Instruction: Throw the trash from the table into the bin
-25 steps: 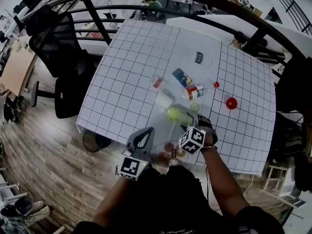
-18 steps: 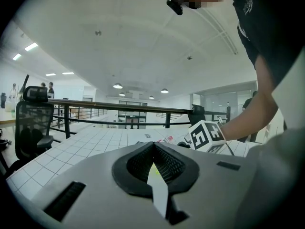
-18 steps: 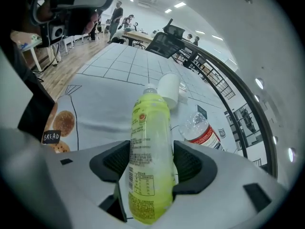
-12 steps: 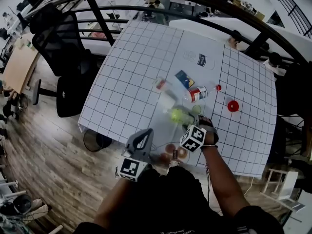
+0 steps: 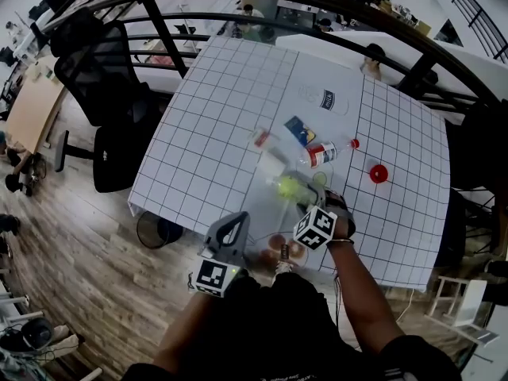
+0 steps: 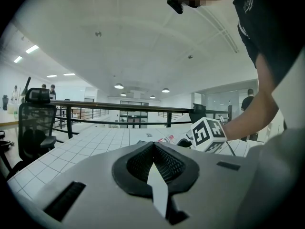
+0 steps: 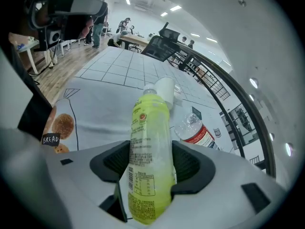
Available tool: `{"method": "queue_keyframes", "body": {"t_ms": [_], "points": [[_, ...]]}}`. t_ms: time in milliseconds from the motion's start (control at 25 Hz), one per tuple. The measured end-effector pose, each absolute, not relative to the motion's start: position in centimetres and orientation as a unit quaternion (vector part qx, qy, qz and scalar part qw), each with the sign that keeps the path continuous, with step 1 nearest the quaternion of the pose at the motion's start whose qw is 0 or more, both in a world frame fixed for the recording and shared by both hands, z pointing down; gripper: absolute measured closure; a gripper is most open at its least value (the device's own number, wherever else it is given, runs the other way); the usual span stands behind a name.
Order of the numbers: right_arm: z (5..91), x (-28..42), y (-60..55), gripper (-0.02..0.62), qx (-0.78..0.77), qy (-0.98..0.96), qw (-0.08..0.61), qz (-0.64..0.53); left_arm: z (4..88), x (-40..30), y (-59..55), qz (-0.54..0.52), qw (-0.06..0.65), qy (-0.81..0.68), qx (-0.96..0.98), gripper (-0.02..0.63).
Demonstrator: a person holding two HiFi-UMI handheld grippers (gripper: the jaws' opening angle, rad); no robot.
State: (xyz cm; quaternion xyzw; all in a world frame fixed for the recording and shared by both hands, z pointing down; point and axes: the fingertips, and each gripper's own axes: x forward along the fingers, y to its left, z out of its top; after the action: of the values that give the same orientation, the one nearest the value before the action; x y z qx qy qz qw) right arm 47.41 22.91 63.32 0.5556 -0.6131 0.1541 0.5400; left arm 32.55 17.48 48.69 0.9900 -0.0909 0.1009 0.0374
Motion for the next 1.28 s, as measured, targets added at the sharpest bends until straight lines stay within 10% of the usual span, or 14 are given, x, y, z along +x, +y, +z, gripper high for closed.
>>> {"method": "queue_keyframes", "body": {"t_ms": [1280], "points": [[49.2, 42.6, 20.4, 0.308, 0.708, -0.67, 0.217, 0.045, 47.2, 29.4, 16.0, 0.088, 0.035, -0.198, 0.976, 0.588]]}}
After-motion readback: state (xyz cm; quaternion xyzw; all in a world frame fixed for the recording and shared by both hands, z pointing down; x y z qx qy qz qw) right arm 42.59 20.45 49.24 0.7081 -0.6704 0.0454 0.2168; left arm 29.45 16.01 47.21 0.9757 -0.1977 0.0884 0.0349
